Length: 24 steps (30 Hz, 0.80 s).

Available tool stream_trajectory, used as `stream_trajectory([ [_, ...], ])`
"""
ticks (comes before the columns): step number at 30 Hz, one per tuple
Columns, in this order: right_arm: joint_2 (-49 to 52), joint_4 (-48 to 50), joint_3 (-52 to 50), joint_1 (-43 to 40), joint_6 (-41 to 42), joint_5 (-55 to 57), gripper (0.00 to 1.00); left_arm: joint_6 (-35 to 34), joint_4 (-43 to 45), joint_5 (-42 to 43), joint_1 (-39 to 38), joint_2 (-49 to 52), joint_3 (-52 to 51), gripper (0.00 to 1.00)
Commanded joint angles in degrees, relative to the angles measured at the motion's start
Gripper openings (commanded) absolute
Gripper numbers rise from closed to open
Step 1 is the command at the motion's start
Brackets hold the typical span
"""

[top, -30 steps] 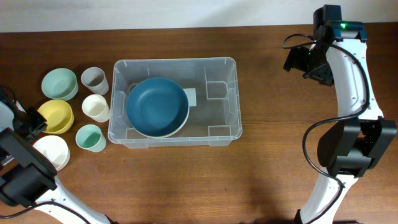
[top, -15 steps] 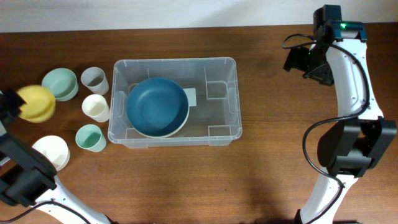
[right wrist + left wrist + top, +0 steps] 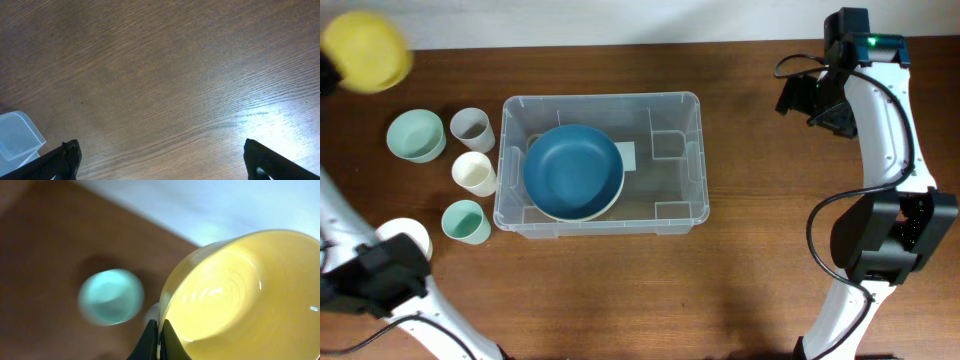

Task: Pack container
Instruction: 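Lift the yellow bowl and set it in the bin beside the teal plate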

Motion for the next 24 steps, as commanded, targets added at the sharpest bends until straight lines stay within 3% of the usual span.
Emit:
stream_trajectory([
  [1, -0.13, 0.00, -0.17, -0.09, -0.35, -0.04, 0.99, 2.89, -0.26, 7.02, -10.86, -2.45, 2.23, 0.01],
  [7, -0.13, 0.00, -0.17, -0.09, -0.35, -0.04, 0.99, 2.89, 1.57, 4.68, -27.50, -2.38, 0.35, 0.01],
  [12, -0.13, 0.00, -0.17, -0.09, -0.35, -0.04, 0.99, 2.86, 4.55, -10.91, -41.90, -2.38, -4.15, 0.01],
  [18, -0.13, 0.00, -0.17, -0.09, -0.35, -0.04, 0.99, 2.89, 8.11, -18.21, -49.24, -2.36, -11.96, 0.01],
  [24, -0.13, 0.00, -0.17, -0.09, -0.35, -0.04, 0.99, 2.84, 12.61, -17.84, -50.01, -2.32, -21.40, 0.02],
])
